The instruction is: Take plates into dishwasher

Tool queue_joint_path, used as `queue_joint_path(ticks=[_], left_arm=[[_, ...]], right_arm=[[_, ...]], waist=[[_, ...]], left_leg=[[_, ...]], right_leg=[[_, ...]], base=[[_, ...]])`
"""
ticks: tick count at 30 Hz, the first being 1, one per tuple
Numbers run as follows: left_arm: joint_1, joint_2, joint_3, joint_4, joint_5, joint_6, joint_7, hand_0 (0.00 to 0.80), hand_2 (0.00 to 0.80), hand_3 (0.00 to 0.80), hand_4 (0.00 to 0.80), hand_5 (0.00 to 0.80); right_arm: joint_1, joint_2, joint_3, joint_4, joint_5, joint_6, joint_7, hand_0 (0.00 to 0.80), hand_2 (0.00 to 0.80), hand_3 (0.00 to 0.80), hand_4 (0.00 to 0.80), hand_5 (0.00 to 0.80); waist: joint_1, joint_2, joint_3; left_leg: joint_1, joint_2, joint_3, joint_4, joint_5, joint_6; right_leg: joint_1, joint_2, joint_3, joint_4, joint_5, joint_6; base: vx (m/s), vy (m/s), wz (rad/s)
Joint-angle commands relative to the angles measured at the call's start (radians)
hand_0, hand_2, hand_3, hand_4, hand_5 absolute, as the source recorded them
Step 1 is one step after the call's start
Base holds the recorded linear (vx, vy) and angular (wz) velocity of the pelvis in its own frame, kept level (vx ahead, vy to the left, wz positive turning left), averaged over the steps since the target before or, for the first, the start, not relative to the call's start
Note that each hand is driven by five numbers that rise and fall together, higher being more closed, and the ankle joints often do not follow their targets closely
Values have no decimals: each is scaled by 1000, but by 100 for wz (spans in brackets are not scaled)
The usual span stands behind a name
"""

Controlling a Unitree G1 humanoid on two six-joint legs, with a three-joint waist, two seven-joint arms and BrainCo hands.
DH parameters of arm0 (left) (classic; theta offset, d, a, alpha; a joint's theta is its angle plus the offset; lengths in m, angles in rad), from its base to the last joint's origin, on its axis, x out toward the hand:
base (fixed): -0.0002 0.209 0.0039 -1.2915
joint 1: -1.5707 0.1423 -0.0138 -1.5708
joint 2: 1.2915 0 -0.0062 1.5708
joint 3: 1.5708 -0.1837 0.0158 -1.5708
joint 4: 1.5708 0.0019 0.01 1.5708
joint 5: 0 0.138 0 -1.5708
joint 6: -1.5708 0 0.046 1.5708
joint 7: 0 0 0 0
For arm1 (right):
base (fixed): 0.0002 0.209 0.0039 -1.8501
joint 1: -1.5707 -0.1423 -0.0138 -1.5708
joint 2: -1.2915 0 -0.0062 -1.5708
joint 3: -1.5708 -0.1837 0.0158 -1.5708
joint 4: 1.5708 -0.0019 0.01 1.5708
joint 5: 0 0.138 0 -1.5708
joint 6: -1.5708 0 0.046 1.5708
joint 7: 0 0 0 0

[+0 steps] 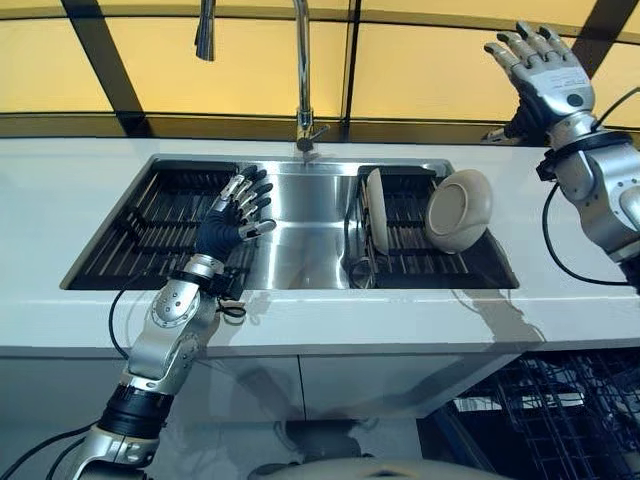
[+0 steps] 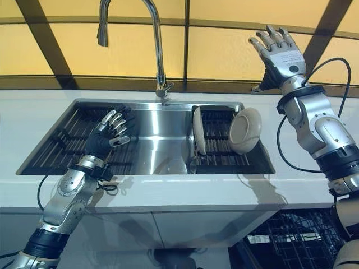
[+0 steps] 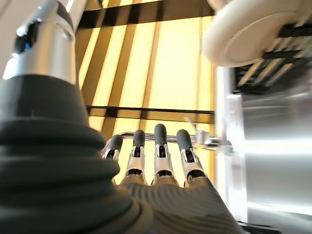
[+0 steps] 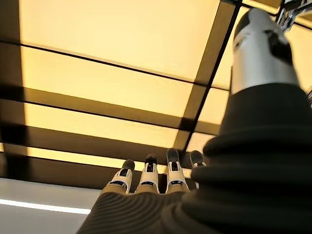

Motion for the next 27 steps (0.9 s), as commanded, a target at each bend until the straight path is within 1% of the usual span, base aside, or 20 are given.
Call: queue_joint_path(ticks=[1,4,6,9,14,19,22,25,27], left_arm=[[-164,57,-34,9,-46,-118,26,0,0,0,0,0],[-195,73,-37,9,-54,-132,41,0,0,0,0,0],[-210,81,-47,13,-61,-143,47,0,0,0,0,0],[-222,93,-55,2,-75,-161,55,0,0,0,0,0],[-242,108,-62,-3,-82,-182,51,0,0,0,0,0],[-260,123,-64,6,-98,-195,51,0,0,0,0,0],[-252,127,-61,-2,-100,-194,49,0,0,0,0,0],[-244,133,-53,-7,-110,-204,49,0,0,0,0,0],[-244,128,-52,-3,-108,-207,45,0,0,0,0,0]], right_arm=[[-243,-79,92,55,-57,48,-86,0,0,0,0,0],[-307,-91,160,66,-75,62,-116,0,0,0,0,0],[-346,-97,202,82,-111,62,-126,0,0,0,0,0],[-395,-90,262,119,-125,75,-160,0,0,0,0,0],[-441,-75,307,147,-133,93,-161,0,0,0,0,0],[-482,-68,360,172,-207,86,-129,0,0,0,0,0],[-472,-69,362,177,-245,85,-113,0,0,0,0,0],[-478,-70,370,167,-245,87,-103,0,0,0,0,0],[-481,-69,366,158,-250,74,-103,0,0,0,0,0]], waist=[[26,-17,68],[23,-14,111],[25,-12,132],[31,-9,162],[37,-5,194],[40,-5,213],[42,-10,215],[45,-16,218],[45,-18,220]], left_leg=[[-90,-48,-52,-4,-14,53],[-121,-45,-54,-4,-5,52],[-132,-44,-56,-4,-3,52],[-149,-41,-59,-4,-2,50],[-170,-43,-61,-4,-1,47],[-178,-44,-58,-4,-1,44],[-174,-45,-55,-4,-4,42],[-173,-45,-49,-4,-4,41],[-174,-45,-45,-4,-5,39]], right_leg=[[-11,36,-1,10,-63,27],[-41,38,11,10,-55,28],[-52,39,12,10,-54,29],[-66,36,8,10,-52,30],[-88,33,3,10,-49,30],[-97,29,-7,10,-49,31],[-94,26,-17,10,-50,33],[-95,23,-25,10,-50,33],[-97,22,-29,10,-49,33]], base=[[-150,-36,8],[-63,-18,14],[-4,-6,4],[0,0,0],[-2,2,1],[-3,6,3],[0,0,0],[0,0,0],[-16,4,0]])
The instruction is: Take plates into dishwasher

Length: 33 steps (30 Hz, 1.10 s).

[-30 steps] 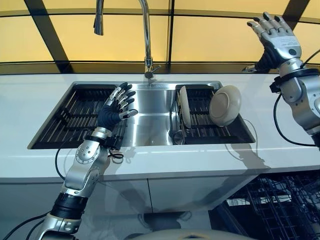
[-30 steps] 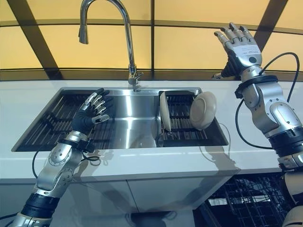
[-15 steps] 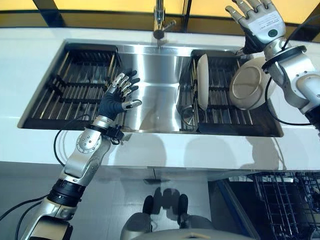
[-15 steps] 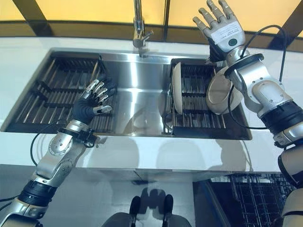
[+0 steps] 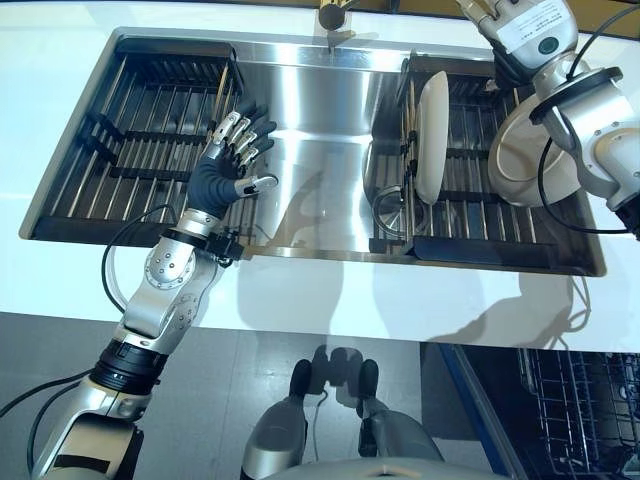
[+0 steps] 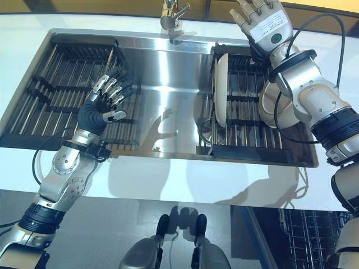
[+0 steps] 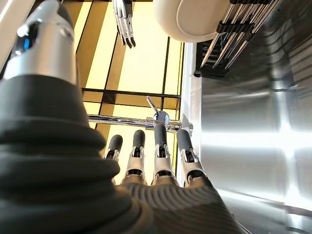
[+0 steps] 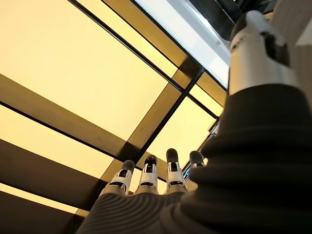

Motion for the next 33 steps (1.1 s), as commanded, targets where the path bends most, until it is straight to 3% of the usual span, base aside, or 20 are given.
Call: queue_joint_path(ticks=[1,12,33], left_arm=[[-39,31,-9,-30,-23,-80,-1,0,0,0,0,0],[-46,35,-10,-26,-28,-113,3,0,0,0,0,0],[-56,47,-18,-25,-44,-137,12,0,0,0,0,0]], right_arm=[[-177,-65,58,10,-33,22,-10,0,0,0,0,0],[-181,-60,96,-16,-107,-41,48,0,0,0,0,0],[-185,-48,142,-45,-167,-156,45,0,0,0,0,0]], waist=[[8,-13,-14],[11,-15,1],[16,-12,13]], left_leg=[[-39,-29,-14,-21,-29,41],[-39,-32,-4,-21,-25,37],[-47,-32,-4,-21,-19,32]], right_leg=[[17,34,-5,5,-69,29],[15,26,-26,5,-64,30],[9,20,-53,5,-63,25]], base=[[-33,15,0],[-16,12,0],[-3,0,1]])
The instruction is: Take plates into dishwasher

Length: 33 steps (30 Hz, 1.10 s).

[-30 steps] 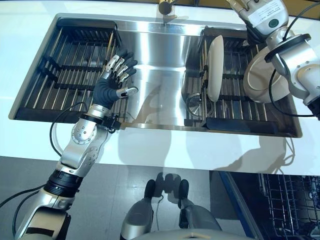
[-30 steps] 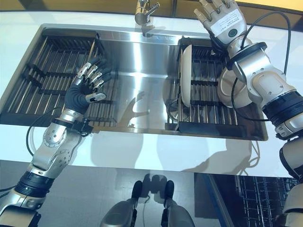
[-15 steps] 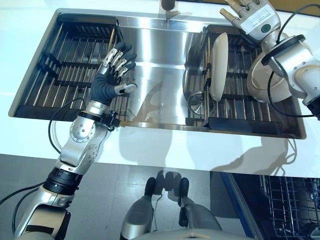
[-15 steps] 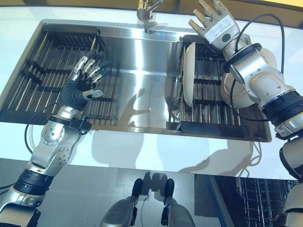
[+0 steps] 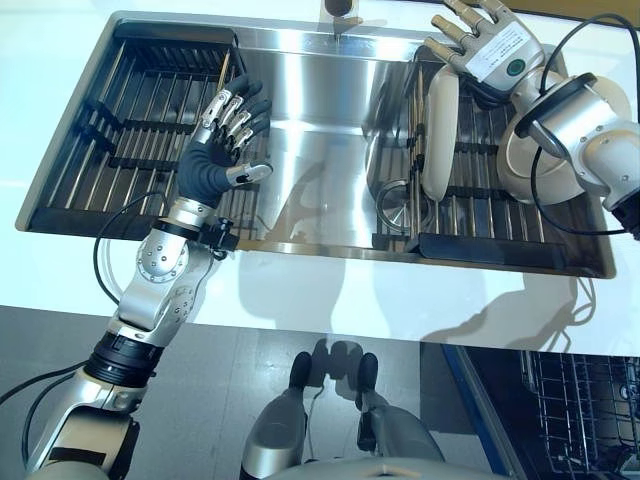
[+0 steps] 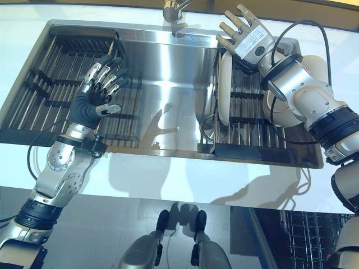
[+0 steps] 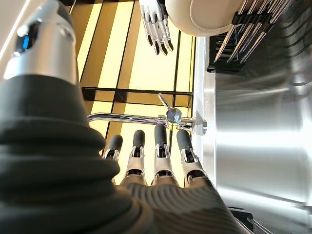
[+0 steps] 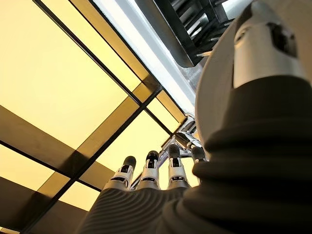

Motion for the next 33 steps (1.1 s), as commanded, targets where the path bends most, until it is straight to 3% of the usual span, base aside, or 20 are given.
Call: queue_joint_path(ticks=[1,8,20,29,33], left_arm=[[-20,21,-18,-21,-21,-79,13,0,0,0,0,0],[-14,26,-18,-24,-29,-78,9,0,0,0,0,0],[-12,29,-21,-25,-28,-73,-1,0,0,0,0,0],[1,26,-15,-27,-24,-64,-5,0,0,0,0,0],[8,17,-14,-30,-15,-59,-5,0,0,0,0,0]], right_arm=[[-156,-48,92,-41,-48,-20,-20,0,0,0,0,0],[-156,-47,105,-70,-58,-74,-34,0,0,0,0,0],[-161,-52,96,-55,36,-49,-20,0,0,0,0,0],[-150,-62,99,-92,203,-143,73,0,0,0,0,0],[-129,-57,91,-115,206,-179,77,0,0,0,0,0]], waist=[[8,-12,-9],[9,-11,-12],[8,-10,-19],[1,-12,-32],[-1,-13,-38]], left_leg=[[-33,-34,-5,-25,-20,35],[-32,-33,-5,-25,-19,35],[-29,-33,-2,-25,-20,34],[-16,-33,1,-25,-21,35],[-8,-32,3,-25,-23,36]], right_leg=[[17,21,-40,5,-64,25],[18,20,-47,5,-64,24],[21,20,-47,5,-64,22],[30,20,-43,5,-63,23],[38,19,-41,5,-64,23]], base=[[0,0,0],[0,0,0],[0,0,0],[0,0,0],[0,0,0]])
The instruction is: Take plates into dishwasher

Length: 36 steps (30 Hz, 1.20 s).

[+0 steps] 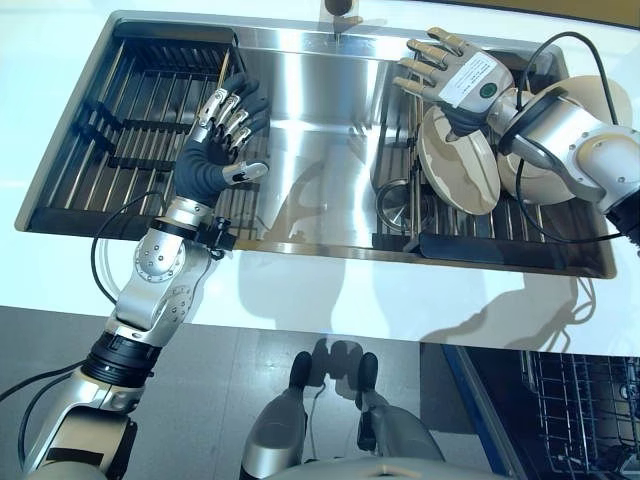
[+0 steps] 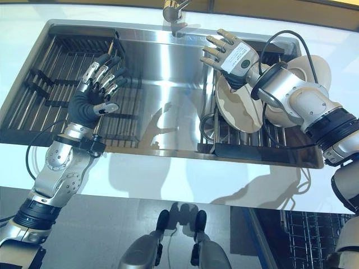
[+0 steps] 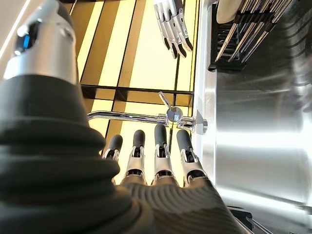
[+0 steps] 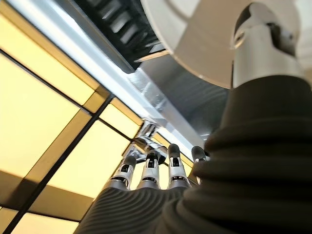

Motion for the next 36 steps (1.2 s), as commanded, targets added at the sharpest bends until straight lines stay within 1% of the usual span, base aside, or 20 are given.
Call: queue_joint_path(ticks=[1,13,15,16,17,21,25,30,31,33,36], left_arm=[[7,6,-17,-32,-4,-54,1,0,0,0,0,0],[35,-4,-7,-47,11,-42,3,0,0,0,0,0],[37,-3,-7,-49,12,-41,4,0,0,0,0,0],[36,-1,-9,-51,12,-40,7,0,0,0,0,0],[35,-3,-10,-51,14,-39,8,0,0,0,0,0],[39,4,-11,-57,12,-38,12,0,0,0,0,0],[42,9,-8,-58,10,-38,13,0,0,0,0,0],[48,15,-9,-71,15,-38,13,0,0,0,0,0],[48,14,-9,-71,16,-37,13,0,0,0,0,0],[45,16,-8,-69,13,-36,14,0,0,0,0,0],[50,17,-5,-68,13,-37,8,0,0,0,0,0]], right_arm=[[-124,-53,49,-45,38,-31,-5,0,0,0,0,0],[-68,-54,36,-147,54,-112,75,0,0,0,0,0],[-63,-59,39,-160,39,-124,92,417,417,417,417,417],[-62,-59,42,-164,22,-126,103,709,709,709,709,709],[-64,-56,47,-165,10,-120,113,800,800,800,800,800],[-67,-54,65,-162,-40,-115,149,800,800,800,800,800],[-71,-59,87,-163,-101,-125,193,800,800,800,800,800],[-43,-55,86,-144,-206,-137,236,800,800,800,800,800],[-40,-51,86,-133,-217,-131,246,800,800,800,800,800],[-39,-47,82,-120,-208,-116,251,800,800,800,800,800],[-41,-55,80,-104,-175,-97,220,800,800,800,800,800]], waist=[[0,-14,-40],[-3,-22,-50],[-3,-23,-49],[-3,-23,-49],[-2,-23,-48],[-1,-27,-48],[0,-30,-49],[3,-34,-52],[4,-34,-53],[3,-36,-55],[3,-39,-59]], left_leg=[[-9,-33,2,-25,-23,36],[8,-31,10,-25,-24,37],[10,-30,11,-25,-24,37],[11,-30,12,-25,-24,37],[12,-30,11,-25,-24,37],[14,-29,13,-25,-23,37],[16,-28,16,-25,-22,36],[18,-27,18,-25,-21,36],[18,-27,18,-25,-21,36],[20,-27,19,-25,-21,36],[24,-27,19,-25,-21,36]], right_leg=[[37,19,-40,5,-63,23],[53,21,-32,5,-62,23],[56,21,-32,5,-62,23],[57,21,-33,5,-62,23],[58,21,-32,5,-62,23],[61,21,-32,5,-61,24],[63,21,-32,5,-60,25],[67,21,-33,5,-60,24],[68,21,-33,5,-60,24],[69,20,-34,5,-60,24],[73,21,-34,5,-60,25]], base=[[0,0,0],[1,0,0],[0,0,0],[0,0,0],[0,0,0],[0,0,0],[0,0,0],[0,0,0],[0,0,0],[0,0,0],[0,0,0]])
